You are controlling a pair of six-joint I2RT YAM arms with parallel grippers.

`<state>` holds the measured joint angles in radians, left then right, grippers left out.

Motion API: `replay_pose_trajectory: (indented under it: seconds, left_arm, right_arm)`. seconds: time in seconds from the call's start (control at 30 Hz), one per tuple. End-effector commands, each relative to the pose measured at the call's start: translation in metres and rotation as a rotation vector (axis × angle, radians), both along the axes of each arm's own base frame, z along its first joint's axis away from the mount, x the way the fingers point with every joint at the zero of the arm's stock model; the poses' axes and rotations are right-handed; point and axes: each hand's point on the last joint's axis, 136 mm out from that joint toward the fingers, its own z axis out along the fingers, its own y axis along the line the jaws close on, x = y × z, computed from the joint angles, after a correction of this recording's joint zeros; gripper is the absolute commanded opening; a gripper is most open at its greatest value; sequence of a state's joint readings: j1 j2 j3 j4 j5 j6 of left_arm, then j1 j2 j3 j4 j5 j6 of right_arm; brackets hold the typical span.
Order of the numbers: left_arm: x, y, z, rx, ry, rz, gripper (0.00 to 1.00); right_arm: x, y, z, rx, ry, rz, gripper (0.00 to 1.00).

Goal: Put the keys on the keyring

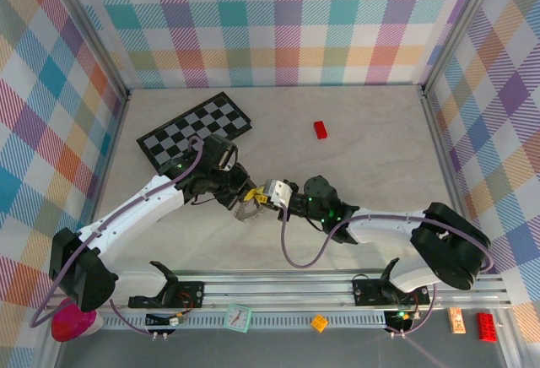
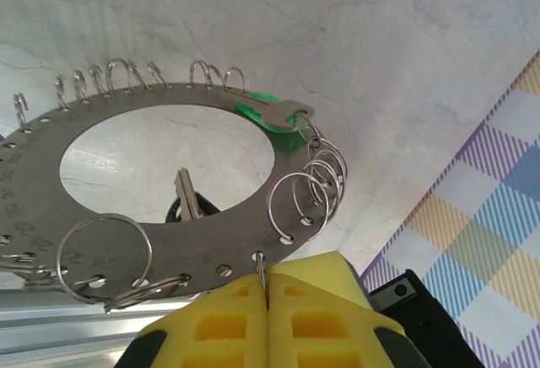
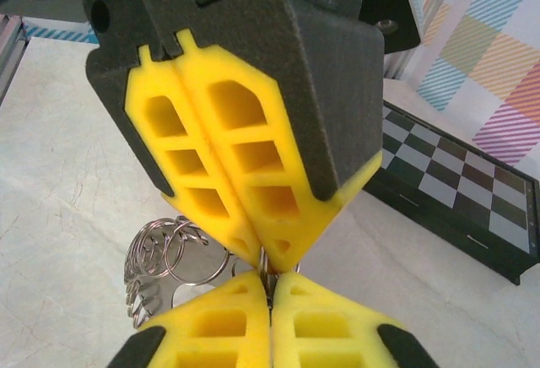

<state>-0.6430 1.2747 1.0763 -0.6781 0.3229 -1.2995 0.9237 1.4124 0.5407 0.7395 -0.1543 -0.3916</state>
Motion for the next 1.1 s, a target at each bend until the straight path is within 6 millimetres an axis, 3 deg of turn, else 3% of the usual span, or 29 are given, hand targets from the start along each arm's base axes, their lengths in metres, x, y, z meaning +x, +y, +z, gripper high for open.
replay_pose_trajectory:
  seconds: [0.0,0.07,0.1,0.2,0.27,0.4,0.5,0.6,0.77,0.87,1.07]
  left_arm:
    - [-0.005,-0.016,0.018,-0.073,-0.004,-0.042,0.0]
    - [-0.004,-0.016,0.02,-0.075,-0.014,-0.039,0.02]
    - [-0.002,-0.015,0.021,-0.075,-0.027,-0.038,0.08]
    - [0.007,-0.006,0.032,-0.044,-0.132,-0.032,0.37]
    - [0.016,0.011,0.043,0.017,-0.224,0.003,0.54]
    - [0.034,0.043,0.071,0.187,-0.472,-0.008,0.69]
    - [0.046,0.068,0.09,0.406,-0.698,-0.103,0.68]
    - [0.05,0.076,0.09,0.632,-0.937,-0.366,0.65]
    - [0.022,0.055,0.05,0.745,-1.27,-0.908,0.53]
    - [0.008,0.049,0.045,0.758,-1.41,-1.047,0.47]
    - [-0.014,0.026,0.024,0.676,-1.529,-1.345,0.44]
  right_arm:
    - [0.009,0.005,0.017,0.033,-0.054,-0.029,0.0]
    - [0.01,0.003,0.016,0.027,-0.058,-0.037,0.0]
    - [0.01,0.002,0.016,0.025,-0.058,-0.04,0.0]
    - [0.008,0.0,0.016,0.023,-0.06,-0.039,0.0]
    - [0.005,-0.001,0.017,0.017,-0.058,-0.031,0.0]
    - [0.001,-0.004,0.018,-0.008,-0.044,-0.011,0.0]
    - [-0.005,-0.005,0.014,-0.031,-0.013,0.017,0.0]
    - [-0.009,-0.006,0.011,-0.053,0.019,0.04,0.0]
    - [-0.011,-0.01,0.006,-0.07,0.064,0.059,0.0]
    - [-0.013,-0.011,0.007,-0.076,0.078,0.076,0.0]
    - [-0.014,-0.012,0.009,-0.092,0.085,0.105,0.0]
